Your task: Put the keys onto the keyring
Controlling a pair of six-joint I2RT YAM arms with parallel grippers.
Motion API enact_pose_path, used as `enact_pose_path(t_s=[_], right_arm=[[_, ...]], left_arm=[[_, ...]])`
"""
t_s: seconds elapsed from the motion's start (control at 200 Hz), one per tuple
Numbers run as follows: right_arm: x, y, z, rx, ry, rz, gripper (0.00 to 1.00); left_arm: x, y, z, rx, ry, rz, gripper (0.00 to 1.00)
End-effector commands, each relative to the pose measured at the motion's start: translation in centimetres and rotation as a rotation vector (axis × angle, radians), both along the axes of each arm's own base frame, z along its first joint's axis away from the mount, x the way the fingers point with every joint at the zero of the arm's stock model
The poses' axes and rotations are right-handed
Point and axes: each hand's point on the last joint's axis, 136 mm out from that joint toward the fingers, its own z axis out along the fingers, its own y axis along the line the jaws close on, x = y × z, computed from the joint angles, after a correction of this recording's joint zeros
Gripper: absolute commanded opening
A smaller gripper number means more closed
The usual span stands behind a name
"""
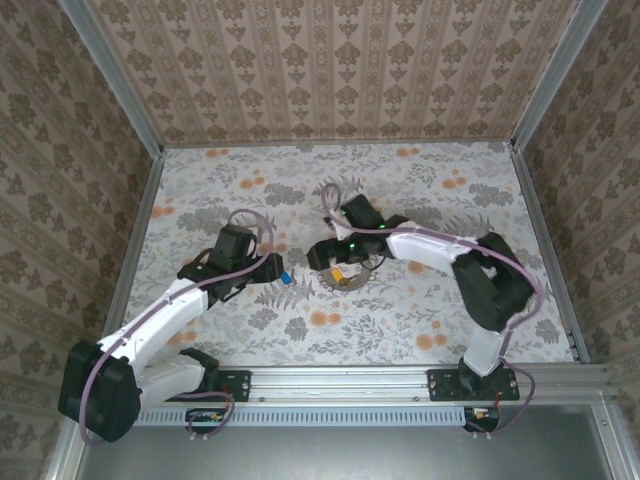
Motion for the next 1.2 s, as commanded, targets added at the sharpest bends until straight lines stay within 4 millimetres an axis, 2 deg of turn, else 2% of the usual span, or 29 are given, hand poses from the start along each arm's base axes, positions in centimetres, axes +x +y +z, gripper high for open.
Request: enact_pose_path(t_s=[0.0, 0.11, 0.195, 0.2, 0.22, 0.285, 0.46, 0.575, 0.72, 0.81, 0.94, 1.195], right_arm=[[-0.2, -6.3, 1.3, -0.092, -0.058, -0.108, 1.0], [-1.2, -11.9, -0.4, -0.125, -0.041, -0.226, 1.0], [-1.9, -14.3, -1.5, -0.151, -0.041, -0.294, 1.0], [-1.8, -14.4, -1.1, -0.146, -0.054, -0.299, 1.0], [-1.7, -14.6, -0.8, -0.139, -0.076, -0.308, 1.0], [-1.6, -15.3, -1.3, -0.124, -0.085, -0.339, 1.0], [-1.3, -16.3, -2.4, -0.054, -0.068, -0.384, 1.0], [-1.8, -17.5, -2.8, -0.007, -0.046, -0.428, 1.0], [-1.3, -20.6, -2.6, 0.081, -0.03, -0.543, 1.0], [-0.8, -21.5, -2.1, 0.096, -0.049, -0.581, 1.0], [-0.6, -21.6, -1.7, 0.106, -0.058, -0.59, 1.0], [-0.6, -22.1, -1.5, 0.094, -0.073, -0.599, 1.0]], left_arm=[[0.8, -2.1, 0.8, 0.053, -0.035, -0.085, 0.66], [1.4, -5.8, 0.8, 0.077, -0.033, -0.19, 0.65], [1.6, -8.9, 0.7, 0.129, -0.042, -0.291, 0.64], [1.6, -9.1, 0.7, 0.134, -0.043, -0.298, 0.64], [1.6, -9.8, 0.6, 0.15, -0.043, -0.323, 0.63], [1.6, -11.4, -0.1, 0.207, -0.044, -0.385, 0.61], [1.0, -14.1, -1.9, 0.275, -0.019, -0.475, 0.48], [-0.5, -17.9, -2.0, 0.288, -0.07, -0.621, 0.46], [-2.6, -21.4, -4.0, 0.327, -0.138, -0.82, 0.43], [-3.6, -23.3, -5.1, 0.369, -0.186, -0.919, 0.37], [-3.6, -24.8, -6.6, 0.409, -0.194, -0.971, 0.27], [-3.0, -26.2, -7.9, 0.449, -0.212, -1.009, 0.24]])
